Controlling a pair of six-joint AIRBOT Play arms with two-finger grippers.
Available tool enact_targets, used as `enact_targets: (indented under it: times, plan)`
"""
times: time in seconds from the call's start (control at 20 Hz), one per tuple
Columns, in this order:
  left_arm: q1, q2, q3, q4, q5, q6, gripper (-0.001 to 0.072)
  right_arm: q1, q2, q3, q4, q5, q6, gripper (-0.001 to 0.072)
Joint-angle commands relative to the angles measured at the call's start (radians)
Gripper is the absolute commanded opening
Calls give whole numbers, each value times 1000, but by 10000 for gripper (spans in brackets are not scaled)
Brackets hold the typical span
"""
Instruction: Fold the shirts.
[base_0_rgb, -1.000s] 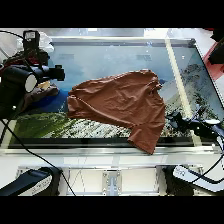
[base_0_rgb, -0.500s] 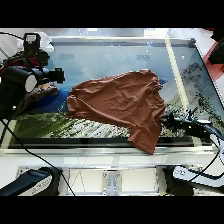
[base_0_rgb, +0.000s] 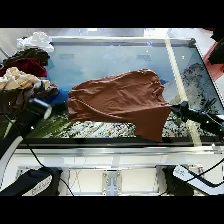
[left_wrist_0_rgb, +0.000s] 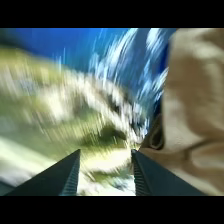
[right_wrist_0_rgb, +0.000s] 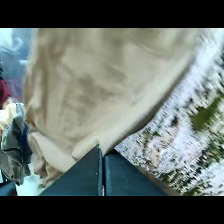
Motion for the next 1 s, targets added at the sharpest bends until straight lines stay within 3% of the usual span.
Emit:
enact_targets:
  times: [0.0, 0.1, 0.25, 0.45, 0.55, 0.7, 0.95]
  plan:
    - [1, 9, -168, -122, 160, -364, 341, -11, 41, 47, -23, 49, 11, 27]
    - [1, 9, -182, -175, 170, -384, 345, -11, 41, 49, -16, 63, 11, 27]
    - [33, 9, -182, -354, 182, -304, 345, -11, 41, 49, -15, 66, 2, 27]
    - [174, 8, -182, -734, 266, 53, 368, -11, 41, 49, -13, 69, -18, 28]
    - [227, 2, -183, -868, 212, 264, 368, -11, 41, 49, -13, 74, -28, 27]
    - [284, -22, -201, -1017, 123, 465, 432, -11, 41, 49, 0, 76, -33, 27]
    - [287, -34, -203, -1008, 116, 512, 447, -11, 41, 49, 51, 89, -54, 27]
